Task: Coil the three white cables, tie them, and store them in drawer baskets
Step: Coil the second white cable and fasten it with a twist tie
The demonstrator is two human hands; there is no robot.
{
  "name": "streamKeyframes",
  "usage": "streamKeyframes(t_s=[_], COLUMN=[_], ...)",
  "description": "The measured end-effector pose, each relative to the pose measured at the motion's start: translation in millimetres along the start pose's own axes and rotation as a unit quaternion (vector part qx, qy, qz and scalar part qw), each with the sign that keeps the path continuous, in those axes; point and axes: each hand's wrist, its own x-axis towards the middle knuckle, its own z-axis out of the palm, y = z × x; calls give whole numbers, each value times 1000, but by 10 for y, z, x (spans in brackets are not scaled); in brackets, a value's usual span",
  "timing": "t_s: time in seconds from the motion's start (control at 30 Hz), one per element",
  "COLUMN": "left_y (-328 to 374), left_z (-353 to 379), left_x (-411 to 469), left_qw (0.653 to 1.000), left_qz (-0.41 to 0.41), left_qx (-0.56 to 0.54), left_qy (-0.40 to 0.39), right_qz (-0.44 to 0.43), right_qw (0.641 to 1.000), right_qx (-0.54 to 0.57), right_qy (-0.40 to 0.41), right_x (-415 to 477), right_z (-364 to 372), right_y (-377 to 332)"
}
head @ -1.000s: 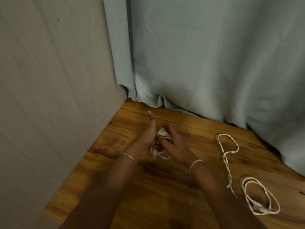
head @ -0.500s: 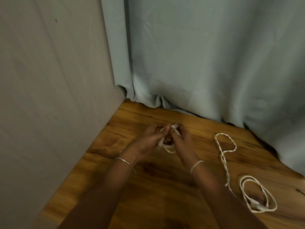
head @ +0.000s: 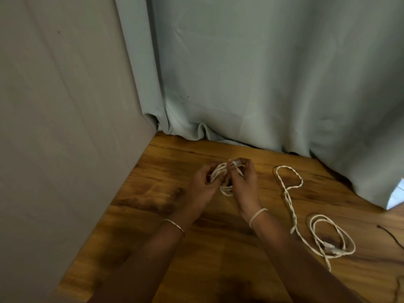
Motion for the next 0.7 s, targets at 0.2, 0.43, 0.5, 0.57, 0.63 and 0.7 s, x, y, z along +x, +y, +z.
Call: streamKeyframes(t_s=[0.2,0.43,0.5,0.57,0.63,0.7], left_y=[-59,-239,-316,-347,-348,-340], left_z=[122,330,433,549,680,788], left_x=[-79,-168,-219,-291,-380,-472], left_qw=[1000,999,998,997,994,992], left_qz=[-24,-25,-20,-13,-12,-11], left_qx=[-8,-6,5,23,35,42], left_qy=[-14,-45,-59,-73,-99,-116], right_qz=[-9,10,10,13,20,29], right_qw=[1000,997,993,990,986,982], right_qx=[-11,-7,-11,-28,-31,-24], right_qy=[12,78,113,139,160,186], right_x=[-111,-368,-469,-554,-630,-692], right_z=[-167,-388,-481,-596,-734,-867], right_y=[2,68,92,148,198,221])
